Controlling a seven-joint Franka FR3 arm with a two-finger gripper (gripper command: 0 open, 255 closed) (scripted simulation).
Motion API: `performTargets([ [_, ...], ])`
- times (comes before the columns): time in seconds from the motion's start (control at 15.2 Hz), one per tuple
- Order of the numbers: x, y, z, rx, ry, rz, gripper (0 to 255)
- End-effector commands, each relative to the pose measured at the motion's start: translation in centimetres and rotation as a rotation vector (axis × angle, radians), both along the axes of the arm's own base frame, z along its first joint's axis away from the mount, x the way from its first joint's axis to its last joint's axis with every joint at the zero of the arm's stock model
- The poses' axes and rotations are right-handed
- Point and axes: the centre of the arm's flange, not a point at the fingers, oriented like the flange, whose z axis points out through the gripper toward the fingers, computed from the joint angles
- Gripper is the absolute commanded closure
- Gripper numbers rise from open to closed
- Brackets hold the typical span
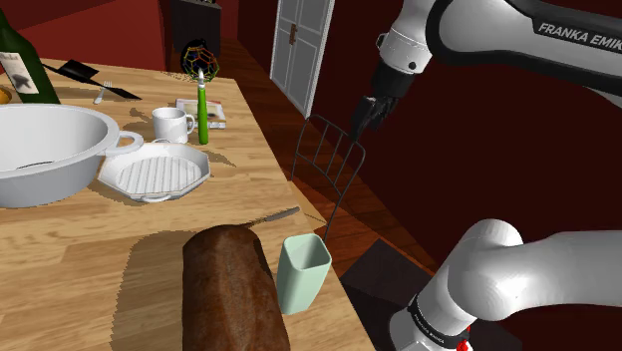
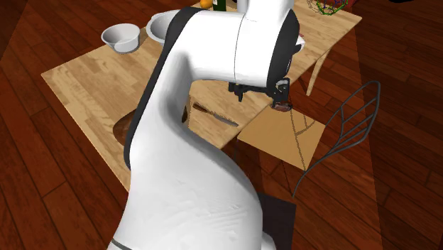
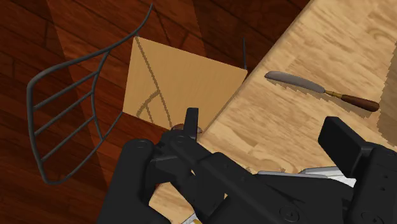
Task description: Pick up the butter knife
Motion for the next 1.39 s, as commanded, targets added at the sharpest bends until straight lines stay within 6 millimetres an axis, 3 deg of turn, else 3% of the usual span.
performTargets([
  [0.0, 0.0, 0.0, 0.0, 0.000, 0.000, 0.000, 0],
  [0.59, 7.8, 3.1, -8.2, 0.036, 0.071, 0.486, 0],
  [0.99, 11.5, 7.2, -13.9, 0.060, 0.118, 0.809, 0],
  [1.32, 13.2, 11.4, -18.6, 0.080, 0.158, 1.079, 0],
])
